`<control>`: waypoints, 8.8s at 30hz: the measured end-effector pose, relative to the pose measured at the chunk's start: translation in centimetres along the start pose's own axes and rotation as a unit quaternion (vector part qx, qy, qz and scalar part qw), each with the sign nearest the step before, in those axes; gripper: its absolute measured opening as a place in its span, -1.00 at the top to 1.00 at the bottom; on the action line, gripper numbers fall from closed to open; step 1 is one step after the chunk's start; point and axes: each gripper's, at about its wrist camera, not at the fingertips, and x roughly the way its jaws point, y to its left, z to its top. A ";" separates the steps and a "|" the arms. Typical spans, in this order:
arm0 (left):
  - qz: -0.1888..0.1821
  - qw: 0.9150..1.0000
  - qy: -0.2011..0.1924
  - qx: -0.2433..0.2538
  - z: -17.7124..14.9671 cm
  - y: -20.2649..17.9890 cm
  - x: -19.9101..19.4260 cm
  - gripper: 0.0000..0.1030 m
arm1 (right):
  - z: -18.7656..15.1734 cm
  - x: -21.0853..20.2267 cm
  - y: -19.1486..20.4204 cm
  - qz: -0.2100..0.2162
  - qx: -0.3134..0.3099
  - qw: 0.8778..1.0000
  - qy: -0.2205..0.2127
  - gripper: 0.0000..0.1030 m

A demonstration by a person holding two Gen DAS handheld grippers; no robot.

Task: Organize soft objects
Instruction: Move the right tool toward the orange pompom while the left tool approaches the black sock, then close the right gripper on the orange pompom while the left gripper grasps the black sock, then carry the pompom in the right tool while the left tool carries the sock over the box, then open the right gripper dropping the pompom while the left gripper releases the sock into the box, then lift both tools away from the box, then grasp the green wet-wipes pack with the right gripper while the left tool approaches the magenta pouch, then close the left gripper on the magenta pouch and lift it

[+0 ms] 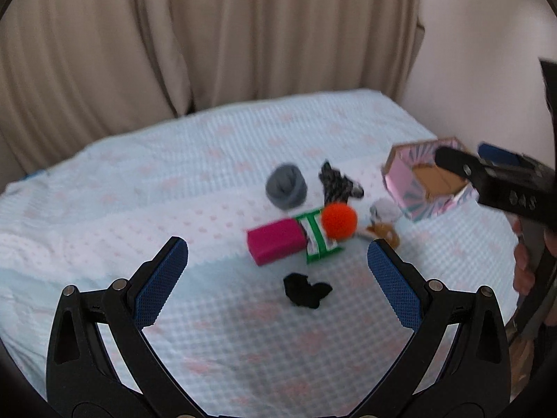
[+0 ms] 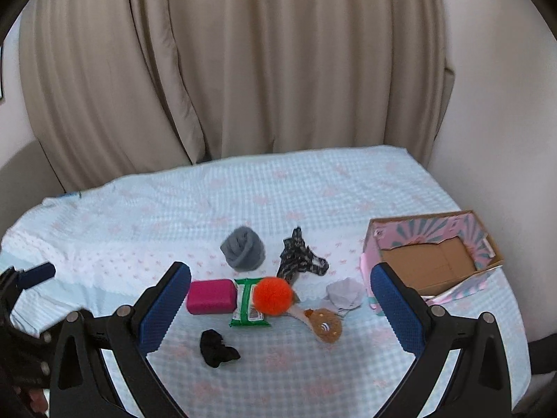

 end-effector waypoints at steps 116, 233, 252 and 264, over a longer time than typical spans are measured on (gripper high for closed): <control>-0.013 0.990 0.122 -0.075 17.4 -39.9 26.1 0.81 | 6.8 13.5 -39.4 0.068 0.014 0.987 0.147 0.39; -0.107 0.976 0.083 0.173 1.6 1.3 19.1 -0.98 | -2.6 15.8 0.9 0.056 0.031 0.988 0.138 -1.00; -0.148 0.938 0.121 0.290 -3.8 -0.9 30.2 -0.75 | -9.2 27.6 3.5 0.060 0.006 0.974 0.217 -0.35; -0.139 0.936 0.134 0.294 -3.8 -0.6 30.2 -0.12 | -9.4 28.8 4.3 0.073 0.004 0.971 0.228 0.21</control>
